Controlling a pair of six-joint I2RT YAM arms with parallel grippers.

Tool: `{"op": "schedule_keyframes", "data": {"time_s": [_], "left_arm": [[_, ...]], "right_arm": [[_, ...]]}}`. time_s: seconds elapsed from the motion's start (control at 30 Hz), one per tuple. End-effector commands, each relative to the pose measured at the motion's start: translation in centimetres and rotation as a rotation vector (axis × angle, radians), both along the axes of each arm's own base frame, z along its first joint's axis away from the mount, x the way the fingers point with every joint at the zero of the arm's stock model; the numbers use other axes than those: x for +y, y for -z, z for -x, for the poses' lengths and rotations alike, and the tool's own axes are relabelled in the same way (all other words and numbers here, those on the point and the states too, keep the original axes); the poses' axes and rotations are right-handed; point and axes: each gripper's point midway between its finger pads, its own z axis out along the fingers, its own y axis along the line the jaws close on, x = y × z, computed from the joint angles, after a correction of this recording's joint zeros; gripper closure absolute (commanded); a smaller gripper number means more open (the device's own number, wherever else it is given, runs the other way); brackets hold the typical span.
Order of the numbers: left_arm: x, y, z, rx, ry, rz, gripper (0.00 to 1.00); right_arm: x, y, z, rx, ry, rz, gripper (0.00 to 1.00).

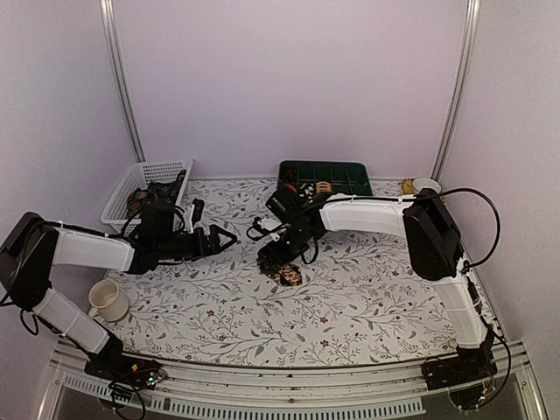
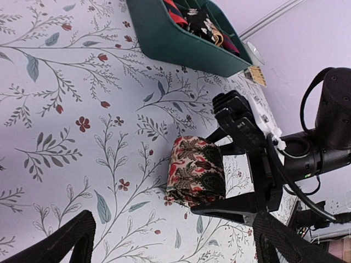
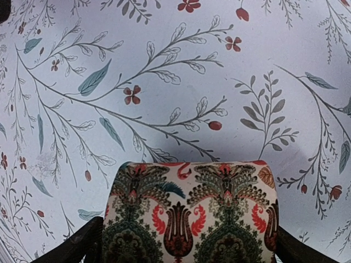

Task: Roll the ties
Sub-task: Adjust the tie at the center of the board.

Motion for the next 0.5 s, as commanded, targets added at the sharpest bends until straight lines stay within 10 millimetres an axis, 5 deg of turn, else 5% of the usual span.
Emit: {"op": "schedule_keyframes", "data": {"time_s": [0.0,0.2,0.47], "left_arm": [[0.7,0.1,0.0,-0.013,-0.007,-0.016,0.0],[0.6,0.8,0.0,0.001,-0.002,-0.02,0.0],[0.7,1.5,-0.2,0.012,-0.005,-0.034,0.0]], "right_arm": [[-0.5,3.6,0.1,0.018,-0.005,0.078,0.18],[-0.3,3.8,0.6,-0.032,-0.038,0.121,0.33],[-0.3,3.8,1.1,-0.089,-0.071,0.17,0.67]]}}
